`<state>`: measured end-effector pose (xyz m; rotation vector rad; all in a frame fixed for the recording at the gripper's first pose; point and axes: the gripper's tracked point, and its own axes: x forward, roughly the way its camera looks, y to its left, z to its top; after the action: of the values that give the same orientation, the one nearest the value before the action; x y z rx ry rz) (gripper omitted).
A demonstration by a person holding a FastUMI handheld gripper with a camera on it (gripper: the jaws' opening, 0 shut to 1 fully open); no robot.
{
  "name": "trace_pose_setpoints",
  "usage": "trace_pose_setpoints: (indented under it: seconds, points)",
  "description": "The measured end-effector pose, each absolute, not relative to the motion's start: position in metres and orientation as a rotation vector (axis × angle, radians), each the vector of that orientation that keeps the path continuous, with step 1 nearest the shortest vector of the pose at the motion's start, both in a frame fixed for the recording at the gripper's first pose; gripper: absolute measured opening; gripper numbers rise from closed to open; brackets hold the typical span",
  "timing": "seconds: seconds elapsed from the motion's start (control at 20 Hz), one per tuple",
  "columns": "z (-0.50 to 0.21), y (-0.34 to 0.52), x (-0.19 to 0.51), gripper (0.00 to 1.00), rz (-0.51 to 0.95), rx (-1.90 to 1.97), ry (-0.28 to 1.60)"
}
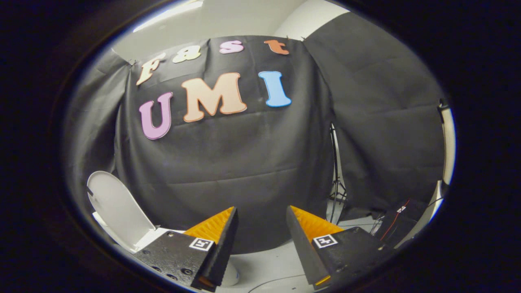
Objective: Open the toilet lid.
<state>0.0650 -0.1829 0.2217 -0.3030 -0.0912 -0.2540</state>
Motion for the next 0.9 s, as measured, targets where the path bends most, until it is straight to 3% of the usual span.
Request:
trace_pose_setpoints:
  seconds: [0.45,0.9]
  points:
    - [0.220,-0.220,0.101,0.74,-0.195,-0.258,-0.058]
    - [0.190,-0.231,0.054,0.69,-0.181,-0.362,0.131]
